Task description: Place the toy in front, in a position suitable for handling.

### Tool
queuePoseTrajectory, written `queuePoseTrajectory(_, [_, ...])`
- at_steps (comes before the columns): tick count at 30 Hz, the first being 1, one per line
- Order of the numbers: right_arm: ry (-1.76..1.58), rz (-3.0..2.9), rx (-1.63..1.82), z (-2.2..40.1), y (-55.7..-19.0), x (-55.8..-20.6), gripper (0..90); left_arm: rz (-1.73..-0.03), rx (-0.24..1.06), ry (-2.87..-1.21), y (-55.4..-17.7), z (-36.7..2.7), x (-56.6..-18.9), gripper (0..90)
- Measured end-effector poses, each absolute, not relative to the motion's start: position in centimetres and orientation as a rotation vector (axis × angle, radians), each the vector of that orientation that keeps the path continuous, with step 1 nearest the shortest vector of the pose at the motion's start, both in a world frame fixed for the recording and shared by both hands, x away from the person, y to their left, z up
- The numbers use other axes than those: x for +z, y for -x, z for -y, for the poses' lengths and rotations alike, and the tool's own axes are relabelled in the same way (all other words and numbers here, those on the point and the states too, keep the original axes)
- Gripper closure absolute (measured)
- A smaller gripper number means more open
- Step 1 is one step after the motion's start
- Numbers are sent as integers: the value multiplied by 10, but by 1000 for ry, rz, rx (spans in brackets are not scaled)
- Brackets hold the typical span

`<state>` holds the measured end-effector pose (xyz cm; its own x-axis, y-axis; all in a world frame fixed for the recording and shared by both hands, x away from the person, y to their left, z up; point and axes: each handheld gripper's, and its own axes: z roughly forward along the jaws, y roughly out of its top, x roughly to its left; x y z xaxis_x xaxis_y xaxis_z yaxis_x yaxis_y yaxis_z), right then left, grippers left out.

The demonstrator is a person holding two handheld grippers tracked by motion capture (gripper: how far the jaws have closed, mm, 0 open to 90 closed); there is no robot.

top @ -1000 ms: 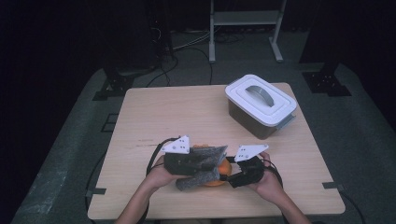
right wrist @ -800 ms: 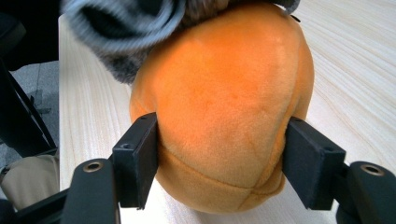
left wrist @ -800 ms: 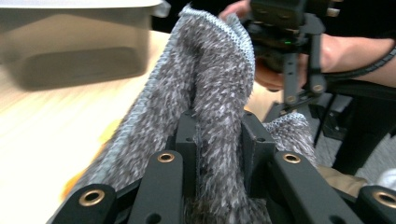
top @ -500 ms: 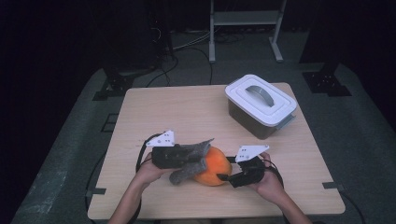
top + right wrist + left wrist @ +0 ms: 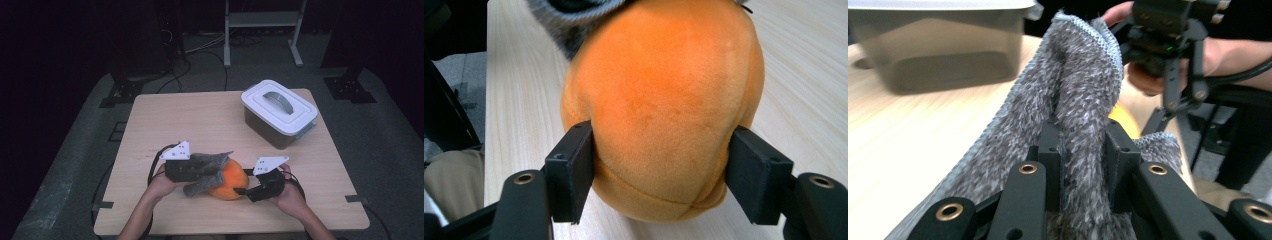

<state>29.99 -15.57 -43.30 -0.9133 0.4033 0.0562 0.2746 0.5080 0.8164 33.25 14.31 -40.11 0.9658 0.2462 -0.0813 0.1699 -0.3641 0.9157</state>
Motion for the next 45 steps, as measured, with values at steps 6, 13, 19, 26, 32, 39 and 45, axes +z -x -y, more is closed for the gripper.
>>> queuePoseTrajectory(6, [-594,-2604,1364,157,-300,-433,333,-278,51,-1931,-330,-137,-400,743])
queuePoseTrajectory(13, [-536,-2607,1344,153,-296,-431,320,-214,73,-1984,-322,-122,-393,741])
queuePoseTrajectory(19, [-644,-2609,1419,157,-301,-431,226,-283,15,-1976,-330,-133,-405,742])
queuePoseTrajectory(26, [-670,-2612,1438,152,-301,-434,265,-228,-18,-1964,-324,-123,-399,737])
queuePoseTrajectory(32, [-539,-2601,1389,146,-292,-430,377,-220,50,-1967,-322,-123,-391,738])
queuePoseTrajectory(39, [-521,-2593,1375,152,-296,-428,424,-330,96,-1976,-335,-153,-399,738])
queuePoseTrajectory(45, [-541,-2568,1357,163,-299,-425,427,-330,60,-1979,-335,-151,-403,738])
